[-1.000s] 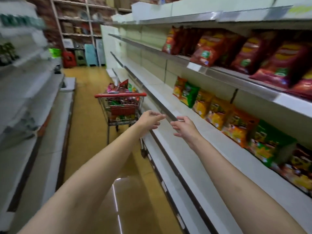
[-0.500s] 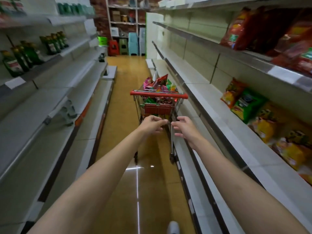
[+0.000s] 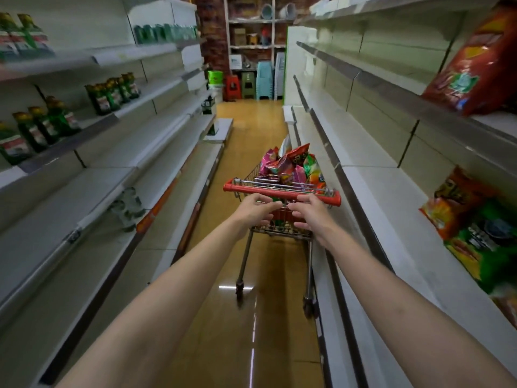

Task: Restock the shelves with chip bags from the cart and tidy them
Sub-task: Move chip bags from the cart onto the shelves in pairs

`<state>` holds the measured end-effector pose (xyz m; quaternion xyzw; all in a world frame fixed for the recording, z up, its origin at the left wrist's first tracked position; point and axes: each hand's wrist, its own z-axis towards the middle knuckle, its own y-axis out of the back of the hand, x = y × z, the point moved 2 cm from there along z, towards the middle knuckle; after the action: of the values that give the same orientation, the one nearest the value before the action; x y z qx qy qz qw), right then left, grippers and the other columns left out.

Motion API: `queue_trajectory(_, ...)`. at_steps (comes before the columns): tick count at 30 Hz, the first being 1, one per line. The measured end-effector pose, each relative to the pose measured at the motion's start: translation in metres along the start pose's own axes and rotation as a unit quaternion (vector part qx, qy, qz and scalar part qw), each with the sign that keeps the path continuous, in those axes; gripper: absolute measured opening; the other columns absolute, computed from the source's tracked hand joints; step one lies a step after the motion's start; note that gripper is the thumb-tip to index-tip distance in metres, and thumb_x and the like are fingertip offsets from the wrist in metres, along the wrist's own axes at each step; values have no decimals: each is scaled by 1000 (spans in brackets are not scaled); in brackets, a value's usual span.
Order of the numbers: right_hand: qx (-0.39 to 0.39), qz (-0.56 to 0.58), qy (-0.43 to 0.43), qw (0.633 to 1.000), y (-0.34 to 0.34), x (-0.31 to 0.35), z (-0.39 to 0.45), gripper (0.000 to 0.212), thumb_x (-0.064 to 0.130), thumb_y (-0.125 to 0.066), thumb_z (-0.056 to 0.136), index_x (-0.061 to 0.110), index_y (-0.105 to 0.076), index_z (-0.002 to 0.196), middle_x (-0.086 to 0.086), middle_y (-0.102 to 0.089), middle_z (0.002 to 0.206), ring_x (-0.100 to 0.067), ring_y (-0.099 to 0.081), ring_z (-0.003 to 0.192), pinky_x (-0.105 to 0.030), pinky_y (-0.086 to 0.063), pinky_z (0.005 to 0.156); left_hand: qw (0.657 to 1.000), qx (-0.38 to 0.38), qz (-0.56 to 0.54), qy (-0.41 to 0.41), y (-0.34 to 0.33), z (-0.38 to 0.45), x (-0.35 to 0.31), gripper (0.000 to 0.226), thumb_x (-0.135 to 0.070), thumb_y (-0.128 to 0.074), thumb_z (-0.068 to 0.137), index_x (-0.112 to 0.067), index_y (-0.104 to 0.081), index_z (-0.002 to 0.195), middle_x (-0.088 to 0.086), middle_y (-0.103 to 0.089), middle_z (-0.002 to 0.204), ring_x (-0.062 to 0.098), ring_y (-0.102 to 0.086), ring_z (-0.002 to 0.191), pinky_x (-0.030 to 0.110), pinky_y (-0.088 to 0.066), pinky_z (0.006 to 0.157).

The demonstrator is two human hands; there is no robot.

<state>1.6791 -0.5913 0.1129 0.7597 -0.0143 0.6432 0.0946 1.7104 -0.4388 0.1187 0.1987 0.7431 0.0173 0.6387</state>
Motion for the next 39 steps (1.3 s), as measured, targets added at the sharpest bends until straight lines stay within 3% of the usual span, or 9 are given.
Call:
queue_trajectory(8, 25, 3, -35, 999, 1, -8, 85, 39, 18, -62, 92, 14, -47, 128, -5, -54, 121, -22, -54, 115, -37, -52, 90, 1000, -14, 10, 25, 9, 81, 8, 38, -31, -67, 89, -10, -54, 118, 6, -62, 110, 17, -62, 98, 27, -54, 81)
queue_trajectory(17, -22, -35, -43, 998, 8, -2, 223, 43, 20, -60, 93, 10, -45, 133, -8, -53, 128, -21, -54, 114, -35, -52, 89, 999, 33, -15, 22, 11, 238, 8, 41, -33, -68, 88, -9, -55, 119, 7, -63, 112, 20, -64, 101, 35, -55, 88)
queue_trajectory(24, -64, -47, -71, 994, -1, 9, 354, 38, 20, -61, 93, 9, -49, 128, -10, -54, 129, -20, -54, 112, -34, -51, 85, 997, 67, -26, 24, 37, 372, -3, 34, -31, -66, 90, -10, -56, 115, 4, -62, 112, 17, -63, 99, 25, -53, 78)
queue_trajectory(30, -81, -51, -118, 988, -4, -8, 415, 42, 18, -61, 93, 7, -47, 131, -9, -51, 131, -20, -53, 114, -35, -50, 91, 992, 99, -26, 76, 38, 450, 23, 38, -30, -67, 89, -7, -56, 116, 9, -63, 115, 16, -64, 94, 22, -51, 69)
queue_trajectory(36, -87, -69, -161, 981, 2, -36, 469, 44, 16, -61, 93, 7, -46, 134, -11, -49, 137, -23, -51, 122, -37, -50, 95, 985, 117, -30, 120, 35, 499, 54, 35, -29, -68, 88, -9, -56, 114, 9, -63, 114, 21, -64, 100, 32, -54, 88)
queue_trajectory(39, -82, -91, -173, 977, 5, -52, 498, 44, 18, -62, 93, 8, -48, 134, -11, -51, 135, -23, -53, 120, -36, -51, 93, 984, 114, -15, 138, 32, 524, 63, 41, -31, -68, 87, -8, -56, 119, 8, -63, 115, 17, -64, 96, 26, -53, 79)
